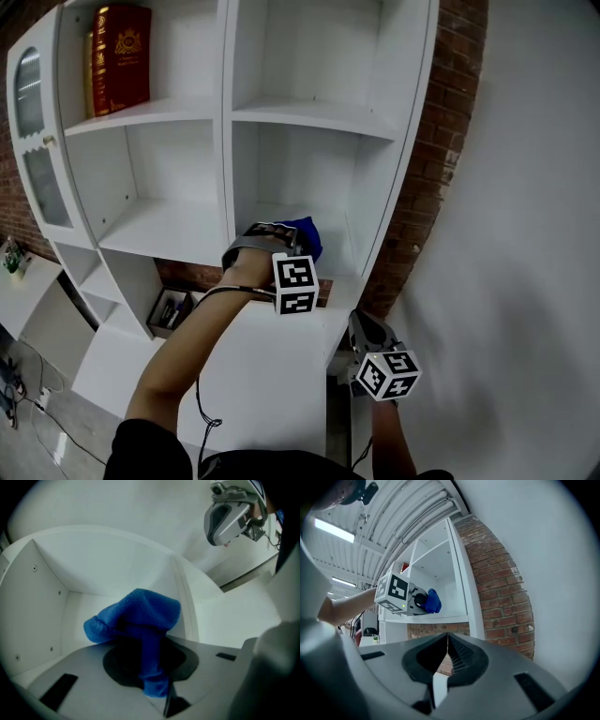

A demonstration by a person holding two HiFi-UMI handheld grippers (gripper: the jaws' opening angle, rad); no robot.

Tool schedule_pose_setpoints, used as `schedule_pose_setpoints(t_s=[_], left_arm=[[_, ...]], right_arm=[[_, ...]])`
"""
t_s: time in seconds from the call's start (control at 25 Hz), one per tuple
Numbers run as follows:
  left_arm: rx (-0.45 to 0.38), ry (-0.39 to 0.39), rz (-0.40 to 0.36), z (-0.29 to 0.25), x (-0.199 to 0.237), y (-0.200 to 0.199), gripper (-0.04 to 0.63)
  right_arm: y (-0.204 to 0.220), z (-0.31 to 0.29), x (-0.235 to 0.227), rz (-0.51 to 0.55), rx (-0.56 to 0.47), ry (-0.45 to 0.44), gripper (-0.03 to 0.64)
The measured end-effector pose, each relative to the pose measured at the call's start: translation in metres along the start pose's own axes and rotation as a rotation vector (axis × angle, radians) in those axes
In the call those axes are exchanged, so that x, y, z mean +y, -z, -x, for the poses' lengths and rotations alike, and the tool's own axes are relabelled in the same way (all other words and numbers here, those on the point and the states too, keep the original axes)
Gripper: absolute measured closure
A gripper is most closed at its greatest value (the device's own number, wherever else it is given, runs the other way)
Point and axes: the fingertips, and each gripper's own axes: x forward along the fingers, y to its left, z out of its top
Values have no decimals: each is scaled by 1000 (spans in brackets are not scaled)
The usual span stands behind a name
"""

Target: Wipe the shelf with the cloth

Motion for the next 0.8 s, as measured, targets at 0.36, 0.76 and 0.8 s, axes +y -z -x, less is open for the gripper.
schedule_pose_setpoints(t_s=[0.36,0.76,0.8], left_arm=[[33,0,19,6,-2,22,509],[45,-20,25,11,-3,36,509],[45,-20,24,11,-3,36,509]], right_arm=[[1,-11,19,7,6,-38,597],[9,-18,35,5,20,-73,597],[9,-18,35,5,20,-73,597]])
